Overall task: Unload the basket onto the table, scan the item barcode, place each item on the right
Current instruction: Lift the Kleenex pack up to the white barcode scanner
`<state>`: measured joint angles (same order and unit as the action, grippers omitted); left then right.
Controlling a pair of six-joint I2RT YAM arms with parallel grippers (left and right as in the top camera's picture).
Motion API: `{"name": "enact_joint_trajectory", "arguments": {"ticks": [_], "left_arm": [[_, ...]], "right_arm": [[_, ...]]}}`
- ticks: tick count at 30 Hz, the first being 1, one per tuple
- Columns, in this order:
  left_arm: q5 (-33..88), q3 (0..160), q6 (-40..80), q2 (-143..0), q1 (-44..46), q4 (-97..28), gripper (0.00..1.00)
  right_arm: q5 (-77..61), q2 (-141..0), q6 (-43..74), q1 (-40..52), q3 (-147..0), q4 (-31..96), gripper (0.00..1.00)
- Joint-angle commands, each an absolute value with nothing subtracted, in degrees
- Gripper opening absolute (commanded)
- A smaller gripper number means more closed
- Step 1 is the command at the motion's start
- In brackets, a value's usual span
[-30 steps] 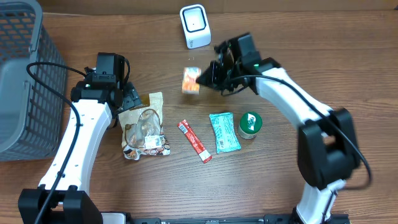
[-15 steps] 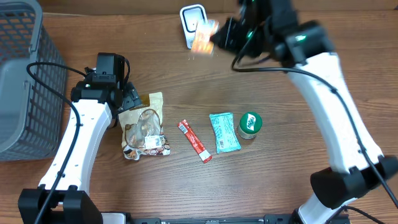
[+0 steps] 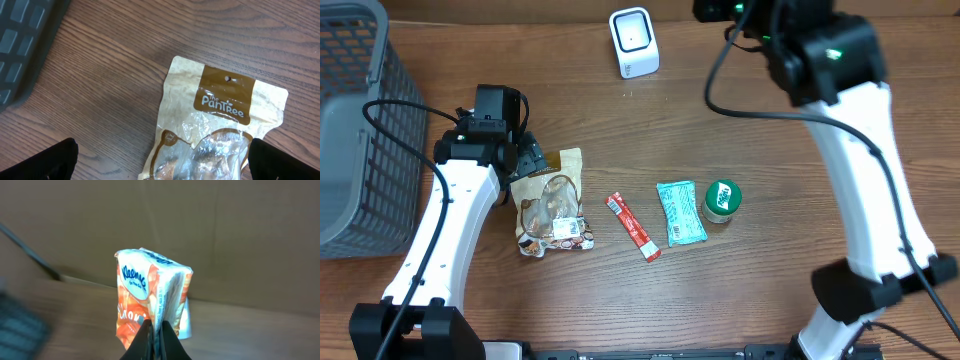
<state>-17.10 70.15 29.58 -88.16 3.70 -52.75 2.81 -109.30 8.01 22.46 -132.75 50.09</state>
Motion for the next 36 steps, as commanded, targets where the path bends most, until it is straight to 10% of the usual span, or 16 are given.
{"name": "enact_joint_trajectory", "arguments": {"ticks": [1,36], "left_arm": [[-16.9,71.1,29.1,-87.0,3.8,-52.9,1.00],[-16.9,71.1,29.1,-87.0,3.8,-52.9,1.00]], "right_arm": [[10.8,-114.8,-5.0,24.7,-133.1,47.8,0.04],[25.9,-144.4,-29.6,29.0,-132.7,23.2,0.04]]}}
